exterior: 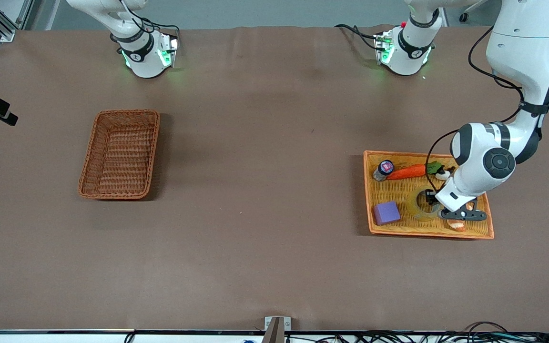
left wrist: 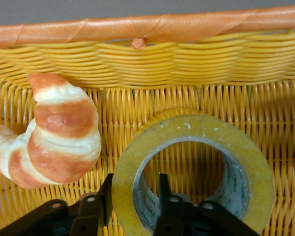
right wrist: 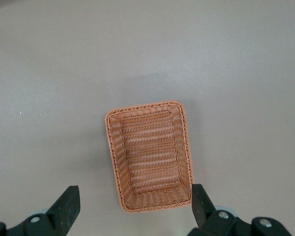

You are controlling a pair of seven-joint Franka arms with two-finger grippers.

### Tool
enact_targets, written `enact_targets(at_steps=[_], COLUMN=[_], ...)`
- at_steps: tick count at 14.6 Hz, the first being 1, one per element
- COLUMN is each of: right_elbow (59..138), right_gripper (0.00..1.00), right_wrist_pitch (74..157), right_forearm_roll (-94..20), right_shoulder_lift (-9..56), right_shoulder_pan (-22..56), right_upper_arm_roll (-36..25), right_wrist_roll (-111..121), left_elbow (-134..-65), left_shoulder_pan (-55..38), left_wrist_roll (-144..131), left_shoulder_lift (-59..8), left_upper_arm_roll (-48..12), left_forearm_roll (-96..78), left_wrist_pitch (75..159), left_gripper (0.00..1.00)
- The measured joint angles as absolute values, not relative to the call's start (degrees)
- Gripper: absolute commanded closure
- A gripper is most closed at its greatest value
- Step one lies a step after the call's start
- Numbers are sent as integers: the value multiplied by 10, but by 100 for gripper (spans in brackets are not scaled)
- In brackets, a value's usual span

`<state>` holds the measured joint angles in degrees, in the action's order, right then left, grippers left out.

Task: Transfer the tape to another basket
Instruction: 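Reach the left gripper down to the tape roll and grasp it, then lift the tape roll and set it on the table mid-way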

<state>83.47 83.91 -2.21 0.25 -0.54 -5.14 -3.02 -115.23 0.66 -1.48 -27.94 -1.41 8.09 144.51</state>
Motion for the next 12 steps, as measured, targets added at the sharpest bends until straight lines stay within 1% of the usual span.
enact_targets(at_steps=[2,3,5,8,10,12], right_elbow=[835,835,835,835,835,835], right_gripper=[0,0,0,0,0,0], right_wrist_pitch=[839,839,839,839,839,839], right_forearm_roll=[-22,-22,-22,-22,-22,-22], right_shoulder_lift=[3,3,3,3,3,3], right_shoulder_pan=[-5,-5,-5,-5,-5,-5], right_upper_arm_roll=[-51,-51,-51,-51,-51,-52], right_wrist_roll=[-30,-30,-30,-30,-30,-30], left_elbow=[-1147,-1141,-1115,-1051,-1008,-977], left_shoulder_pan=[7,6,6,3,-10,-51], left_wrist_roll=[-15,-18,-39,-114,-187,-271], left_shoulder_lift=[-268,-255,-219,-175,-175,-197], left_upper_arm_roll=[-15,-18,-39,-106,-154,-174], left_forearm_roll=[81,81,81,81,81,81], left_wrist_pitch=[1429,1403,1322,1186,1138,1132], left_gripper=[92,92,92,92,92,91])
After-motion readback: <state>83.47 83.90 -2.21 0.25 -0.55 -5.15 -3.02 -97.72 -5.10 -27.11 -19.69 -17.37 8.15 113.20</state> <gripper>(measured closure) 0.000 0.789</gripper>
